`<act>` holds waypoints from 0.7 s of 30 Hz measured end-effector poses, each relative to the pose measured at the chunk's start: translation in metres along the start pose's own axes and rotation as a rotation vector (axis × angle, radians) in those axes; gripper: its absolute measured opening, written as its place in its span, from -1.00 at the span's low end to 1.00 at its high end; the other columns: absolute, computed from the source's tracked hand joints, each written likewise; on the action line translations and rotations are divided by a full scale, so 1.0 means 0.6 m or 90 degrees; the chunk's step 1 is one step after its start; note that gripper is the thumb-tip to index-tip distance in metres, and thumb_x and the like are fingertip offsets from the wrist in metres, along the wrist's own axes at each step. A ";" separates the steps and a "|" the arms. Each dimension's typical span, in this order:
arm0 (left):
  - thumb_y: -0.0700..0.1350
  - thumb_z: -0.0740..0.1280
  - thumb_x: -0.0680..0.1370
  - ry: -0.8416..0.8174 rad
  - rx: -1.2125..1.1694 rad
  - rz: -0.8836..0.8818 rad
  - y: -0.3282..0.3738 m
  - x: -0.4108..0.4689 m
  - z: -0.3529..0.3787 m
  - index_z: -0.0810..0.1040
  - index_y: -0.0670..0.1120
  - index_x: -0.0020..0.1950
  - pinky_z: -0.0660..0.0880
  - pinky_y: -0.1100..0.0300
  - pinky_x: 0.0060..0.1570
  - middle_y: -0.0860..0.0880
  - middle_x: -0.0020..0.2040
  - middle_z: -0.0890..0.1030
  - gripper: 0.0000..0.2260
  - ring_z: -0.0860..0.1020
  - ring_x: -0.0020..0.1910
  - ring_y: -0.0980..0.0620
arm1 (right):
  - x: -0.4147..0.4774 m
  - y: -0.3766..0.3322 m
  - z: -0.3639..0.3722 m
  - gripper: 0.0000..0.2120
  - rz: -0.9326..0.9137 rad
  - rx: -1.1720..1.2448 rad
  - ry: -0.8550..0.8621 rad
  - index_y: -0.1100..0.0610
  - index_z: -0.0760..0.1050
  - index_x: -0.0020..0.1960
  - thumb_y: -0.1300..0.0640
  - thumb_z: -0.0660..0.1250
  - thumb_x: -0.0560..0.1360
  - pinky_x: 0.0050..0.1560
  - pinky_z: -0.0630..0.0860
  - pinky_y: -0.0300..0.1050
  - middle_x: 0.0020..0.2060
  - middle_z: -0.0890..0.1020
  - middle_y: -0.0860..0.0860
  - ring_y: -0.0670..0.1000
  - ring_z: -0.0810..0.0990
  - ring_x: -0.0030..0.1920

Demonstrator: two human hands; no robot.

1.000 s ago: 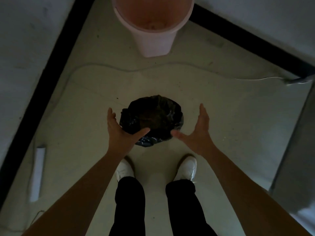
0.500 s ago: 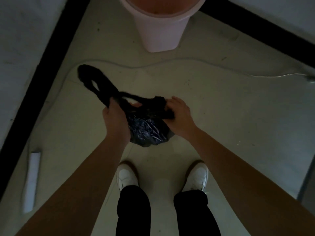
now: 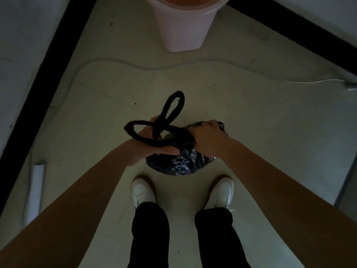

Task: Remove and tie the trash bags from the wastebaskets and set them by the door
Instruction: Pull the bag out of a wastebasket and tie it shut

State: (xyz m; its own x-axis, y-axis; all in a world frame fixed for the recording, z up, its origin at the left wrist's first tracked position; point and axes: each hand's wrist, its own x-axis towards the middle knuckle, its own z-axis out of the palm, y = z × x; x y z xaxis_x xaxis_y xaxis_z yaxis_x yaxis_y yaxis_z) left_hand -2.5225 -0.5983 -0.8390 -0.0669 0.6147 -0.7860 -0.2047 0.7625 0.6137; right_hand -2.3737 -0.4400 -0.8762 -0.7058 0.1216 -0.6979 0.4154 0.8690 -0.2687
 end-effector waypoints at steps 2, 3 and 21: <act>0.00 0.59 0.37 -0.059 -0.048 0.035 0.001 0.001 0.010 0.47 -0.01 0.36 0.44 0.19 -0.12 0.12 -0.18 0.61 -0.39 0.56 -0.19 0.15 | 0.002 -0.007 -0.008 -0.91 -0.001 -0.063 -0.025 0.06 0.40 0.00 0.07 0.15 0.57 0.17 0.22 0.09 -0.23 0.53 0.01 0.13 0.51 -0.07; 0.06 0.53 0.44 -0.052 -0.119 0.042 0.000 0.004 0.013 0.51 -0.15 0.28 0.40 0.13 -0.16 0.02 -0.29 0.57 -0.49 0.51 -0.30 0.08 | 0.003 -0.008 -0.008 -0.91 -0.004 -0.071 -0.028 0.07 0.39 -0.03 0.08 0.14 0.58 0.16 0.22 0.07 -0.28 0.48 0.00 0.12 0.50 -0.10; 0.07 0.28 0.57 -0.005 -0.407 -0.062 -0.001 -0.001 0.002 0.56 -0.18 0.11 0.42 0.18 -0.38 -0.16 -0.12 0.71 -0.67 0.47 -0.45 0.04 | -0.003 -0.020 -0.087 -0.74 0.066 0.891 0.178 0.09 0.61 0.20 0.07 0.40 0.54 0.03 0.56 -0.22 -0.01 0.70 -0.03 -0.13 0.67 -0.10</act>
State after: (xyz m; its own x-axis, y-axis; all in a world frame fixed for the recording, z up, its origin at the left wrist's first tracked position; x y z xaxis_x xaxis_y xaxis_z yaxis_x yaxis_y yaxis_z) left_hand -2.5212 -0.5989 -0.8391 -0.0119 0.5525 -0.8334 -0.7508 0.5455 0.3724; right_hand -2.4078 -0.4258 -0.8371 -0.6570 0.3858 -0.6477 0.5693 -0.3093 -0.7617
